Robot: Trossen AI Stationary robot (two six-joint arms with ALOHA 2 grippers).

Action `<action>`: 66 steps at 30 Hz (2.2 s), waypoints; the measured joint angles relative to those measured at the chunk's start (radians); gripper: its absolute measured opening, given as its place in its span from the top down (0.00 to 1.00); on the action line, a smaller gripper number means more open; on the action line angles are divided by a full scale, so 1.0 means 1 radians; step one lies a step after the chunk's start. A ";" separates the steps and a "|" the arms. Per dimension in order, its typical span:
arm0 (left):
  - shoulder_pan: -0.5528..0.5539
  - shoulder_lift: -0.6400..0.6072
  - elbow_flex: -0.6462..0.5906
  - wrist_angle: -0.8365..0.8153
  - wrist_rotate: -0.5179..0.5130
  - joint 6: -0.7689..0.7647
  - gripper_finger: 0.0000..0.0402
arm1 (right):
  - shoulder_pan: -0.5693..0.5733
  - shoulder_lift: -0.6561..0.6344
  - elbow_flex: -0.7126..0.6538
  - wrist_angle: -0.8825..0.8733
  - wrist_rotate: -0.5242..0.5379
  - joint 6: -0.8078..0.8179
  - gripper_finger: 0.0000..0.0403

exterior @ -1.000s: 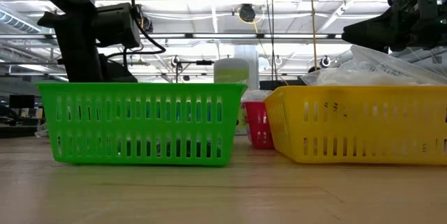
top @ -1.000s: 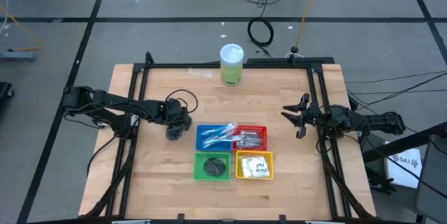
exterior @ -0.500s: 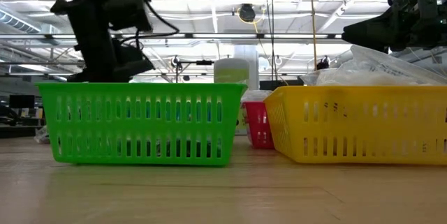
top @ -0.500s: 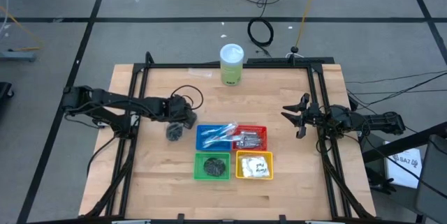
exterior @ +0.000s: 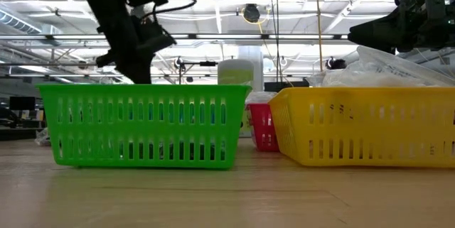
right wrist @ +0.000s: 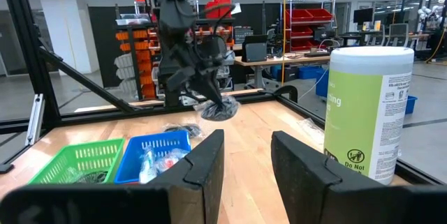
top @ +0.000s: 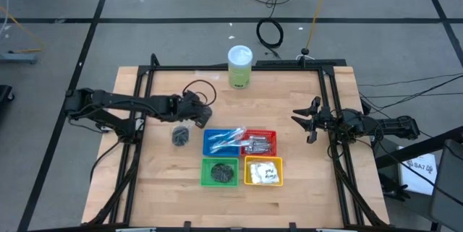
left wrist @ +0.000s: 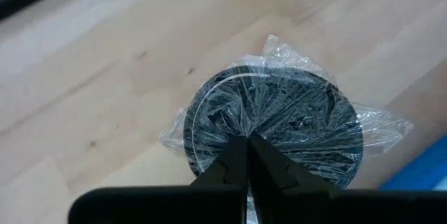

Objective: Pick & Place Travel size toiletries
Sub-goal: Put the top black hairbrush into the green basket

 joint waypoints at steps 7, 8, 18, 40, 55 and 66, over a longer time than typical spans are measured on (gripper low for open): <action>0.000 -0.001 0.045 0.039 0.000 0.077 1.00 | 0.000 0.000 0.000 0.000 0.000 0.000 0.73; 0.000 -0.001 0.048 0.041 0.001 0.083 1.00 | 0.000 0.000 0.000 0.000 0.000 0.000 0.73; -0.049 -0.001 0.052 0.211 0.108 0.251 1.00 | 0.000 0.000 0.000 0.000 0.000 0.000 0.73; -0.395 0.084 0.048 0.547 0.488 0.688 1.00 | 0.000 0.000 0.000 0.000 0.000 0.000 0.73; -0.415 0.302 0.047 0.521 0.466 0.323 1.00 | 0.000 0.000 0.000 0.000 0.000 0.000 0.73; -0.413 0.255 0.047 0.548 0.464 0.165 0.88 | 0.000 0.000 0.000 0.000 0.000 0.000 0.73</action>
